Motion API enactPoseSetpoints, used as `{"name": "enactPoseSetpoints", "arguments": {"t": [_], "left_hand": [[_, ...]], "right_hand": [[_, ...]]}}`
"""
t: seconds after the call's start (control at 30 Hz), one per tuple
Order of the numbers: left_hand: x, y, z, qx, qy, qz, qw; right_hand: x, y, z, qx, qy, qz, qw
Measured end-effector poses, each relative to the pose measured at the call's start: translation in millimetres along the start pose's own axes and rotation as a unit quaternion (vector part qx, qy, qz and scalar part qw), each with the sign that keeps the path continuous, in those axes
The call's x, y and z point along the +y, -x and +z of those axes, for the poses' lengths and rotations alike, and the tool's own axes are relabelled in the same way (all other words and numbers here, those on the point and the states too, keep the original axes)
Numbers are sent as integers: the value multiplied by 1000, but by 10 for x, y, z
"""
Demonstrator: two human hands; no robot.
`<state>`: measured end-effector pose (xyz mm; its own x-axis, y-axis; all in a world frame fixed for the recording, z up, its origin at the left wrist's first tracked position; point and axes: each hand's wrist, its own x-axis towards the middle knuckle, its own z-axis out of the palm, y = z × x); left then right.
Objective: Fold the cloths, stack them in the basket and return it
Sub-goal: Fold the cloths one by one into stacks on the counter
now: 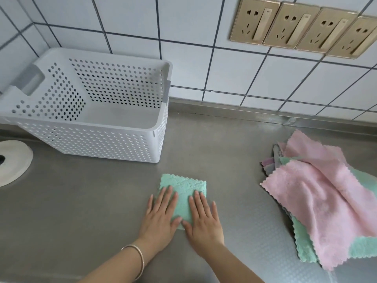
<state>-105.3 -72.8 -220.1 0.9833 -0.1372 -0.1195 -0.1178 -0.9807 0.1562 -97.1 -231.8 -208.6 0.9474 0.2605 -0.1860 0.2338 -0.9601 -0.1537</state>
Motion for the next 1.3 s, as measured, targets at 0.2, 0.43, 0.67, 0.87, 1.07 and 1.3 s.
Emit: {"name": "enactPoseSetpoints", "arguments": {"t": [0.2, 0.43, 0.67, 0.87, 1.07, 1.3], "left_hand": [[-28, -741, -158, -9, -16, -15, 1000], [-99, -1619, -214, 1, -17, -21, 1000], [-108, -1918, -256, -22, 3, -13, 1000], [54, -1888, -516, -36, 5, -38, 999], [814, -1835, -645, 59, 77, 58, 994], [1958, -1797, -591, -97, 183, 96, 974]], "right_hand": [[272, -697, -167, -5, 15, -10, 1000], [479, -1516, -575, -70, 20, -44, 996], [606, -1812, -579, -75, 26, -44, 996], [768, -1721, -742, -20, -28, -65, 997], [1781, -1061, -1052, 189, -50, 83, 977], [2557, -654, -1347, 104, 123, 82, 984]]}}
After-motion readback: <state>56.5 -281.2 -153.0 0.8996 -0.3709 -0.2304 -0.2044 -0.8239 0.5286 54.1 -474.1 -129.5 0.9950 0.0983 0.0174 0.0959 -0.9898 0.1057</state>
